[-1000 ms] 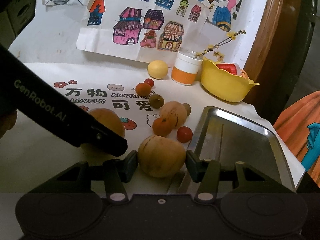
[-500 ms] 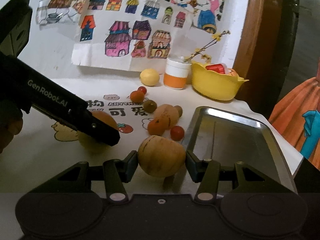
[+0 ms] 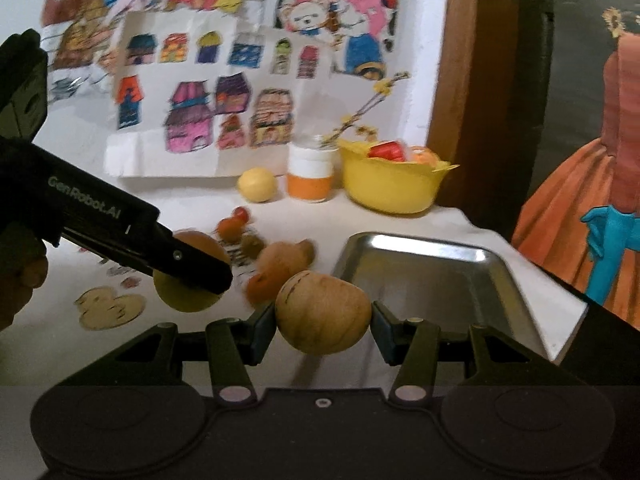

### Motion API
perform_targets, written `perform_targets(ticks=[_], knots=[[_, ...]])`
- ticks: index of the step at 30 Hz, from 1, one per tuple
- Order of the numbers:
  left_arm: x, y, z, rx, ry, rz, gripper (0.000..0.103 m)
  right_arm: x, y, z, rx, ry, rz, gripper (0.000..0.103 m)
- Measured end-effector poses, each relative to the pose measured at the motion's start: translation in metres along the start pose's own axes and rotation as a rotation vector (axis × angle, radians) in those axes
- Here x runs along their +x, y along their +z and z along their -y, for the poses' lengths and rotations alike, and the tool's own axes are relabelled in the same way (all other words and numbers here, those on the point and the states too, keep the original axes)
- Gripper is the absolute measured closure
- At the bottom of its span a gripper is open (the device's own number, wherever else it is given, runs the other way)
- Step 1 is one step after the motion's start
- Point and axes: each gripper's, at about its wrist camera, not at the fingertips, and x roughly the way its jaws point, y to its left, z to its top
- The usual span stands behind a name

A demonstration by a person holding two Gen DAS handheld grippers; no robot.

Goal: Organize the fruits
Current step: 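Carry the pear with the left tool into the tray while the right tool lowers the striped fruit there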

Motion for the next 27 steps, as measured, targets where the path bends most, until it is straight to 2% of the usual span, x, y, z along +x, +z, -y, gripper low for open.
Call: perform_targets(ticks=[4, 9, 27], knots=[[0.017, 0.013, 0.009, -0.013, -0.018, 0.026, 0.035, 0.009, 0.007, 0.019, 0.001, -0.05, 0.003, 0.05], [0.045, 0.027, 0.015, -0.018, -0.025, 0.02, 0.035, 0.024, 0.012, 0.049, 0.045, -0.068, -0.005, 0.05], [0.127, 0.068, 0.029, -0.002, 0.025, 0.009, 0.035, 0.096, 0.021, 0.113, 0.141, -0.063, -0.146, 0.05]])
